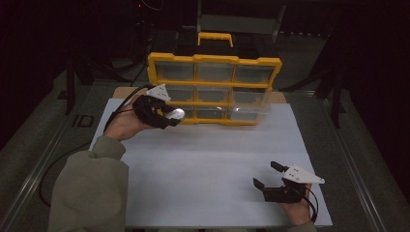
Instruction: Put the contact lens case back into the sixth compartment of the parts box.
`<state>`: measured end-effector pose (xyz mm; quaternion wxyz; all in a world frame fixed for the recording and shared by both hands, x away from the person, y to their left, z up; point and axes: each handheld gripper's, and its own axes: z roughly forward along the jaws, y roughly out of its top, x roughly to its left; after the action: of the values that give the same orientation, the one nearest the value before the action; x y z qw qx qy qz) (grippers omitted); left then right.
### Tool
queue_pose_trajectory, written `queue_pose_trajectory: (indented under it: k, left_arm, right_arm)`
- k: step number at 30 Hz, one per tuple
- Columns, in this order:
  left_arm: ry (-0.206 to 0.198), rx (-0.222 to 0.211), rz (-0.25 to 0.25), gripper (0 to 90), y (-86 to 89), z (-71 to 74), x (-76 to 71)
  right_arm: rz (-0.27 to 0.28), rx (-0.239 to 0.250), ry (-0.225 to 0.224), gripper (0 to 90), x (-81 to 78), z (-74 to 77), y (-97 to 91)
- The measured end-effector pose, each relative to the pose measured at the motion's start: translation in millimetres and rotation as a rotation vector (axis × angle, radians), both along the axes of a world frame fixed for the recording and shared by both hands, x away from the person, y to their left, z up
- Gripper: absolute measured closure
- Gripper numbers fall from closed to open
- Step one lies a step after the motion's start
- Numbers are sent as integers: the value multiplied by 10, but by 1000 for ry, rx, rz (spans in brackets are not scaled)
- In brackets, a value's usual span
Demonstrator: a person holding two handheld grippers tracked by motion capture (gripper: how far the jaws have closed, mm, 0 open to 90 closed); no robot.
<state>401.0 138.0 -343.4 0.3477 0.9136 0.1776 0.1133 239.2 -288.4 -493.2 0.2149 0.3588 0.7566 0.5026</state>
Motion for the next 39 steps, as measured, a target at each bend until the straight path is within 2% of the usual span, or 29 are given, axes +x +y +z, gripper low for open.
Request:
queue_pose_trajectory:
  k: [3, 6, 14, 39]
  left_arm:
    - [-9, 18, -2, 495, -38, 48, 25]
    - [-13, 6, -2, 495, -74, 91, 40]
    - [-19, 10, -9, 495, -151, 159, 91]
    - [-14, 5, -30, 495, -425, 267, 285]
  right_arm:
    - [1, -1, -1, 76, 0, -2, 1]
    - [0, 1, -4, 76, 5, -3, -4]
    - [-9, 3, -6, 76, 0, 4, -19]
    - [-15, 10, -4, 76, -7, -12, -22]
